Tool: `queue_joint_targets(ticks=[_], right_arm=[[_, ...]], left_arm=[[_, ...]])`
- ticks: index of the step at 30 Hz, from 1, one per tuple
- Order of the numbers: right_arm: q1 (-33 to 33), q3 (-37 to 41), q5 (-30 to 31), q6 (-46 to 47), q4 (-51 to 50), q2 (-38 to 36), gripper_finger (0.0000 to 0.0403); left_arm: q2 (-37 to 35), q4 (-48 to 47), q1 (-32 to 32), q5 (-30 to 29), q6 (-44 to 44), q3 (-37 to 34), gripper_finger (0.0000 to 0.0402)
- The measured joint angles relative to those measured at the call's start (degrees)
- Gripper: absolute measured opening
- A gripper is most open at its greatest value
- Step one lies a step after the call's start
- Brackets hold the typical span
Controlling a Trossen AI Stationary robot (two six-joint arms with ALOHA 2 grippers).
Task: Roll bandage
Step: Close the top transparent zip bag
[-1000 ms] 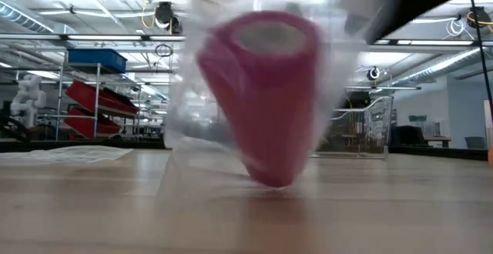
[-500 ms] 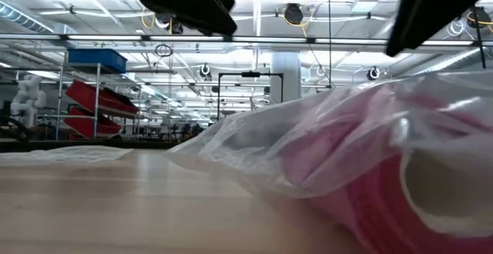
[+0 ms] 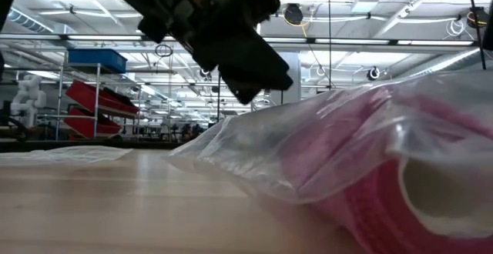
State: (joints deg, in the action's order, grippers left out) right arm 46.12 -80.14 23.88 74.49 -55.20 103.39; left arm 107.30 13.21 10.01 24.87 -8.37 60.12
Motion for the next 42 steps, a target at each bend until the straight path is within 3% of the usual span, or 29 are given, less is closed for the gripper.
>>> queue_joint_targets(ticks=[6,15,19,24,28,31,37,39,42], right_arm=[[2.0,0.0,3.1,7.4,2.1,0.0,0.0187],[0.3,0.0,1.9,6.9,16.8,5.0,0.0183],[-1.1,0.0,-1.3,4.0,23.8,9.4,0.0146],[-3.2,0.0,-7.6,0.8,24.9,13.8,0.0063],[-5.8,-0.2,-9.0,-5.9,22.2,15.9,0.0007],[-8.4,-0.3,-7.9,-13.1,20.3,16.4,0.0011],[-15.6,0.0,1.1,-31.9,19.0,16.5,0.0002],[-18.3,0.0,2.1,-38.0,18.9,16.5,0.0002],[-22.6,0.0,4.2,-45.5,18.7,16.5,0.0001]], left_arm=[[4.6,5.8,-0.2,-0.4,-3.6,0.0,0.0089],[7.2,4.8,-0.2,3.7,-1.7,2.3,0.0089],[7.2,1.2,-0.4,3.8,-1.4,2.3,0.0089],[6.9,-5.1,-0.9,3.7,0.4,2.3,0.0089],[6.0,-7.6,-1.2,2.1,1.4,2.3,0.0089],[5.3,-8.7,-1.4,1.4,1.4,2.3,0.0089],[2.6,-14.3,-1.4,0.6,1.8,2.3,0.0089],[0.7,-17.4,-1.3,-3.7,3.4,2.3,0.0089],[-1.6,-23.7,-1.3,-16.2,5.5,2.3,0.0089]])
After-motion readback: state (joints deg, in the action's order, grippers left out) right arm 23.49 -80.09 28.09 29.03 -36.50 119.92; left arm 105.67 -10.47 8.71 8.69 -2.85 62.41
